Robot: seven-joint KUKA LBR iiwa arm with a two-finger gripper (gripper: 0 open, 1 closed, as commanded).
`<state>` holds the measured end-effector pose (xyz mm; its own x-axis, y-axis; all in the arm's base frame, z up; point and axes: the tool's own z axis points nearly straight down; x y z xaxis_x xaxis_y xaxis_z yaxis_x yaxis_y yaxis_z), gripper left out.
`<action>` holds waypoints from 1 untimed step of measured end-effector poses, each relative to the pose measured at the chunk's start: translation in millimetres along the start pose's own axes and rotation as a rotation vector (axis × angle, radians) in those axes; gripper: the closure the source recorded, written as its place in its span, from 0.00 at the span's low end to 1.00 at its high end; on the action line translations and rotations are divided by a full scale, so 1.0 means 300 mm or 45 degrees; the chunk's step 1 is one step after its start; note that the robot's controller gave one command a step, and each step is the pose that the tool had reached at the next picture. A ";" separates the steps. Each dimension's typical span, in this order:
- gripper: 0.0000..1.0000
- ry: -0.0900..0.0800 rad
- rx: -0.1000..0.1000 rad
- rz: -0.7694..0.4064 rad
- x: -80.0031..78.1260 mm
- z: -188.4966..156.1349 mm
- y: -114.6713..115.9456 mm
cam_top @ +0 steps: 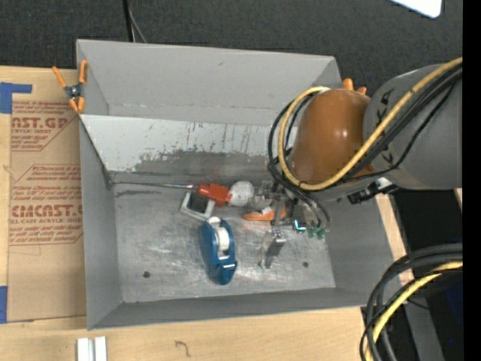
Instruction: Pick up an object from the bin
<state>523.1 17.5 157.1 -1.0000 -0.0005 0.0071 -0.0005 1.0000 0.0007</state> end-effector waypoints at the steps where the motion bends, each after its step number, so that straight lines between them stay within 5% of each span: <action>1: 0.00 -0.010 0.000 0.000 -0.006 -0.015 0.000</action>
Offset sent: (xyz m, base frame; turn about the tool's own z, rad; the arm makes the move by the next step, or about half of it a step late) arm 0.0317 -0.0677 -0.0250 -0.0764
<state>524.9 17.5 161.6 -1.0000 -0.0004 -0.0008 -0.0004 1.0000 0.0007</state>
